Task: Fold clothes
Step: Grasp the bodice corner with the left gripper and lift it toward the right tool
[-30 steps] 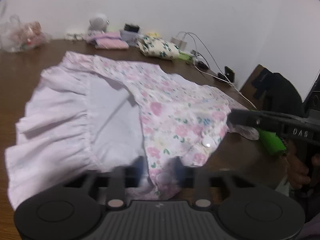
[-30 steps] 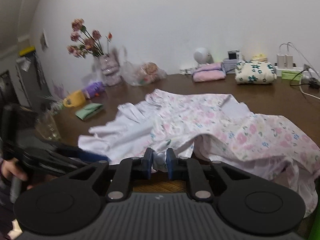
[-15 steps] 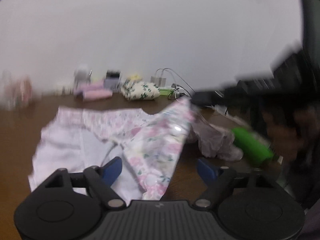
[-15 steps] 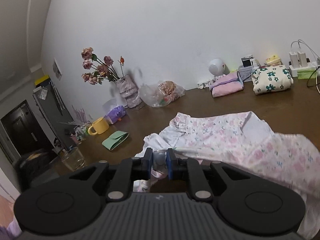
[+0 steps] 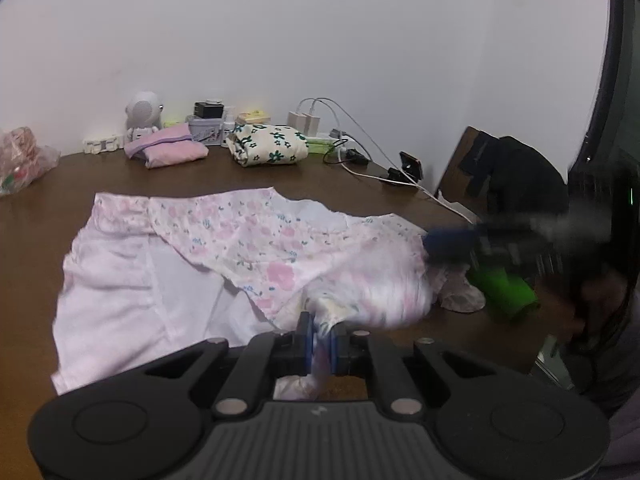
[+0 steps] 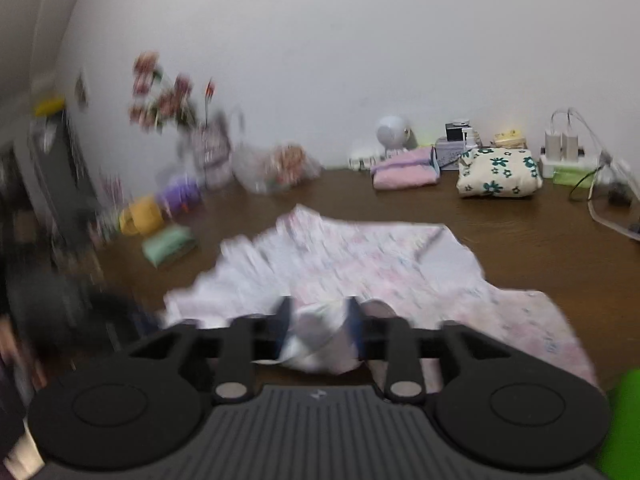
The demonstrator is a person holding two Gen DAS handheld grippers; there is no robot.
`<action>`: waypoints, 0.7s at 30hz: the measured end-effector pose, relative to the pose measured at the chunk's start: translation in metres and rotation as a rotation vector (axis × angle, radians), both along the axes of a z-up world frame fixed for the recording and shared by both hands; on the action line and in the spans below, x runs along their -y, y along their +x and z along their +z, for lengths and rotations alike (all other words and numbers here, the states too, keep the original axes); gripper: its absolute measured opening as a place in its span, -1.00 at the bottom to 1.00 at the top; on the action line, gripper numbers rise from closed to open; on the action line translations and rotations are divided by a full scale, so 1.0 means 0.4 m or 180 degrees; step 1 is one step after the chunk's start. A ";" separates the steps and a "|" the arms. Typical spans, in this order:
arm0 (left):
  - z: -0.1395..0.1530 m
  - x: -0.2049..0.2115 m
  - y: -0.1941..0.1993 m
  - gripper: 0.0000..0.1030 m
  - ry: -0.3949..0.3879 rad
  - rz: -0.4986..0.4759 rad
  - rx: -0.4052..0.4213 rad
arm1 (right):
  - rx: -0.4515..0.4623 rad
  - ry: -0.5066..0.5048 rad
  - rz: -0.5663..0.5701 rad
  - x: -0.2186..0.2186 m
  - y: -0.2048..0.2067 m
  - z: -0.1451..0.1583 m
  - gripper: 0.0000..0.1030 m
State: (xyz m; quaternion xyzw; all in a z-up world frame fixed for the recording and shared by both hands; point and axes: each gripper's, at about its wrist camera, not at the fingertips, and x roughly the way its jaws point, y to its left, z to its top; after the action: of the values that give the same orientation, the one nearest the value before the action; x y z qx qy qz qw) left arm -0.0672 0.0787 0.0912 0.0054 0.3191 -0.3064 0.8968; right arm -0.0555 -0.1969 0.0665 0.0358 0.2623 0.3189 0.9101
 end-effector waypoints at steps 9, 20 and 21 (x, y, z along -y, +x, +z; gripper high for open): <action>0.047 0.010 0.014 -0.87 0.0130 -0.0058 -0.0060 | 0.0039 -0.0390 0.0529 -0.068 -0.077 -0.095 0.16; 0.067 -0.030 0.000 -0.86 0.0034 0.0014 -0.0021 | 0.0843 -0.0665 0.0255 -0.112 -0.093 -0.098 0.43; 0.070 -0.029 0.001 -0.86 0.0033 0.0010 -0.0009 | 0.0956 -0.0728 0.0287 -0.116 -0.111 -0.099 0.43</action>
State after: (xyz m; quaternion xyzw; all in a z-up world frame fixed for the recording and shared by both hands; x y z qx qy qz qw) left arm -0.0667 0.0904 0.1193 0.0090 0.3220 -0.3034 0.8968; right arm -0.0997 -0.1505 0.0271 -0.1277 0.1594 0.3292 0.9219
